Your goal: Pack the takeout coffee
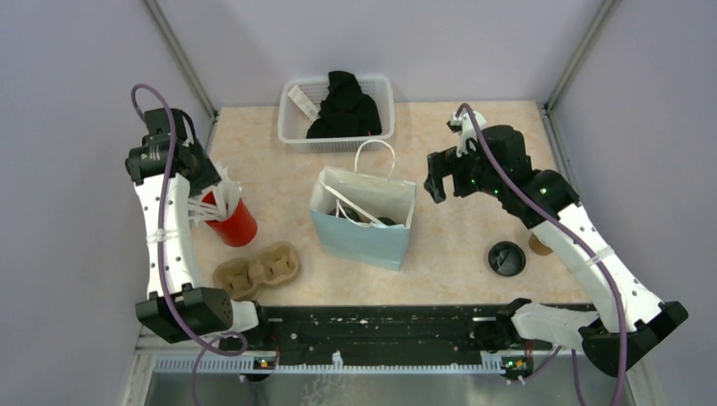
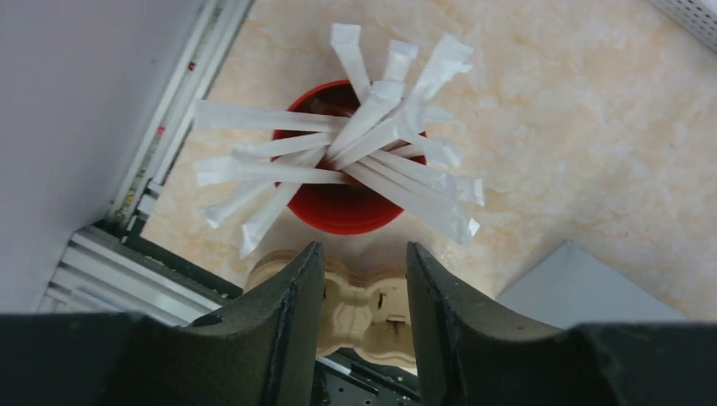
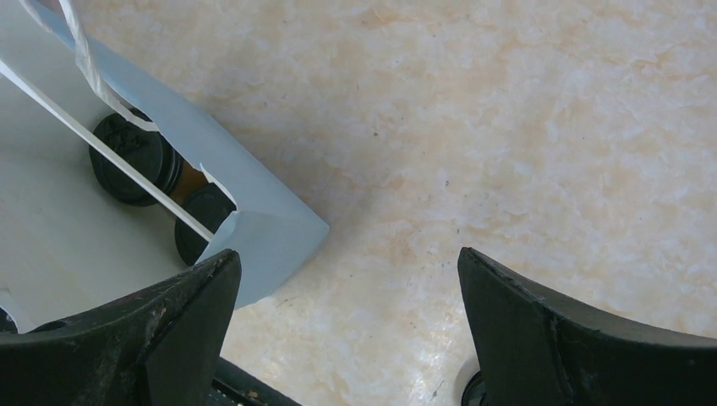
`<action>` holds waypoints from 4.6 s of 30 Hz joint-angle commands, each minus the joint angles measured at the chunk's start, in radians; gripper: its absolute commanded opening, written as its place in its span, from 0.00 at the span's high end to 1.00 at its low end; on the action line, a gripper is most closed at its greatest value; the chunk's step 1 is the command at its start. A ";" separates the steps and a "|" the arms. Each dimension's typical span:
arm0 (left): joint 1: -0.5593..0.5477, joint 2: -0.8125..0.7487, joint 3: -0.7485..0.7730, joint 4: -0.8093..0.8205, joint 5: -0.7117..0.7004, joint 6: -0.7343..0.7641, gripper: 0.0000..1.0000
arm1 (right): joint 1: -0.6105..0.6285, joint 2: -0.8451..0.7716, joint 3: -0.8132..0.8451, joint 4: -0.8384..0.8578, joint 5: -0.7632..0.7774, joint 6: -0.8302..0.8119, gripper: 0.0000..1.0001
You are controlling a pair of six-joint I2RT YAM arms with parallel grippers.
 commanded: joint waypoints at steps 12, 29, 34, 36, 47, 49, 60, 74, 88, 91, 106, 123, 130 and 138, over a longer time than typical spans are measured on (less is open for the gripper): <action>0.038 0.077 -0.052 0.234 0.085 -0.079 0.56 | 0.002 -0.051 -0.006 0.029 0.014 -0.008 0.01; 0.104 0.122 -0.058 0.240 0.138 -0.094 0.53 | 0.002 -0.048 0.004 0.026 0.028 -0.017 0.01; 0.111 0.136 -0.057 0.244 0.139 -0.088 0.53 | 0.001 -0.044 0.003 0.028 0.028 -0.019 0.01; 0.114 0.143 -0.052 0.251 0.139 -0.088 0.57 | 0.001 -0.044 0.005 0.026 0.026 -0.019 0.01; 0.117 0.166 -0.076 0.264 0.139 -0.085 0.59 | 0.002 -0.048 0.001 0.025 0.031 -0.021 0.01; 0.116 0.170 -0.083 0.267 0.140 -0.085 0.58 | 0.002 -0.048 0.003 0.024 0.031 -0.021 0.01; 0.117 0.175 -0.072 0.259 0.192 -0.078 0.53 | 0.002 -0.050 0.005 0.023 0.031 -0.021 0.01; 0.117 0.167 -0.033 0.256 0.198 -0.085 0.49 | 0.001 -0.051 0.005 0.026 0.026 -0.021 0.01; 0.108 0.171 0.087 0.275 0.291 -0.026 0.49 | 0.001 -0.047 0.011 0.028 0.019 -0.019 0.01; 0.104 0.164 0.041 0.305 0.297 -0.031 0.53 | 0.002 -0.047 0.013 0.027 0.018 -0.020 0.01; 0.039 0.163 -0.052 0.384 0.252 -0.030 0.55 | 0.002 -0.051 0.015 0.020 0.022 -0.020 0.01; -0.015 0.181 -0.069 0.375 0.154 0.006 0.63 | 0.002 -0.048 0.017 0.018 0.025 -0.021 0.01; -0.022 0.187 -0.040 0.350 0.106 0.028 0.74 | 0.002 -0.046 0.020 0.021 0.024 -0.020 0.01; -0.028 0.190 -0.026 0.318 0.107 0.031 0.91 | 0.002 -0.049 0.022 0.015 0.026 -0.020 0.01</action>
